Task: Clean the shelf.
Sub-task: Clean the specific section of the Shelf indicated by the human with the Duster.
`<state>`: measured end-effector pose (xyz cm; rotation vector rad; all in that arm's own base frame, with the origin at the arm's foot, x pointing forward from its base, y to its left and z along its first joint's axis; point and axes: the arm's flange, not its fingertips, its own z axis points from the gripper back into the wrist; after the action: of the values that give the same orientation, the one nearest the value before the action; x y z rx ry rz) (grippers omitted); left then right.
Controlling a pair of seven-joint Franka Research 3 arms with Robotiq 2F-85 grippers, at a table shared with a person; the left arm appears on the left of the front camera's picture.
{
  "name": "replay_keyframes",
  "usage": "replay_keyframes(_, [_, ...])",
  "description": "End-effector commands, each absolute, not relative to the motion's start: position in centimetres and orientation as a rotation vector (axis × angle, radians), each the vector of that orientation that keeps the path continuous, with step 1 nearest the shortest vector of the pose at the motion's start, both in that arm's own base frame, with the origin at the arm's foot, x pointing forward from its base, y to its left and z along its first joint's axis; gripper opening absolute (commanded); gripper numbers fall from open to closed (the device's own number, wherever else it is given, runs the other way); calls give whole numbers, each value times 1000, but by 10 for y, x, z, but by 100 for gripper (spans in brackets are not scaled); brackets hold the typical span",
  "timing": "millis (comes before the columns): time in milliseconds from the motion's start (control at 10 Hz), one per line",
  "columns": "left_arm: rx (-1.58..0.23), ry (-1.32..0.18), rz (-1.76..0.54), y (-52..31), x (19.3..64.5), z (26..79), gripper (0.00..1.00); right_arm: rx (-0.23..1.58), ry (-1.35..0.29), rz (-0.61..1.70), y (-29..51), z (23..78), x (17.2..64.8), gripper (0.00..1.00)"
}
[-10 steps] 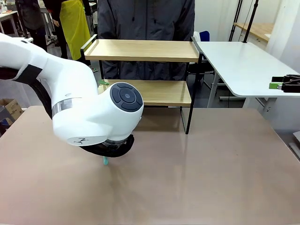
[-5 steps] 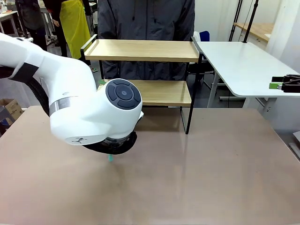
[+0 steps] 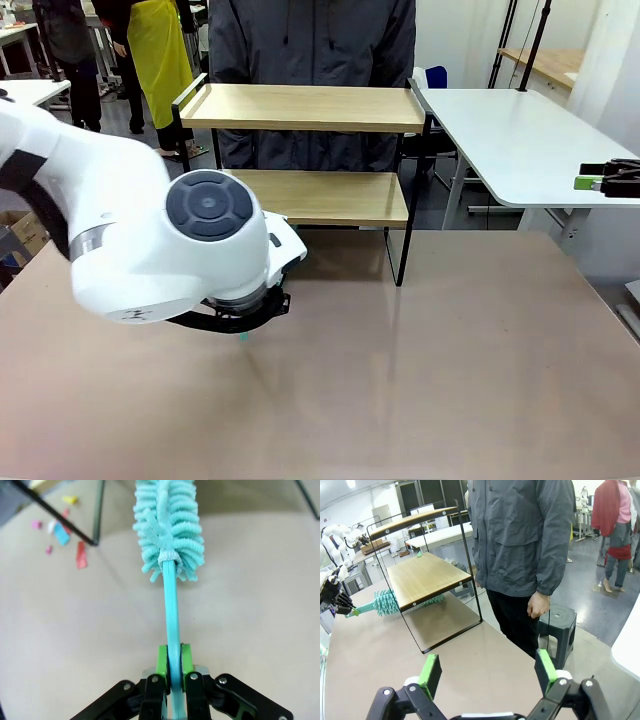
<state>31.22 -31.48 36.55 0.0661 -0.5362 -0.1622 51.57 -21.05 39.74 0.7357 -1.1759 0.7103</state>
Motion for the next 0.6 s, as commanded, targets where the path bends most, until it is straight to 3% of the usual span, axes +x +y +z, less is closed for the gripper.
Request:
replay_keyframes(0, [-9,-523,-295,-281,311,375,13,732,-1178,715,-209,400,517,100])
replay_keyframes(500, [-224,-403,-604,-212,304,395,13,732,-1178,715,-209,400,517,100])
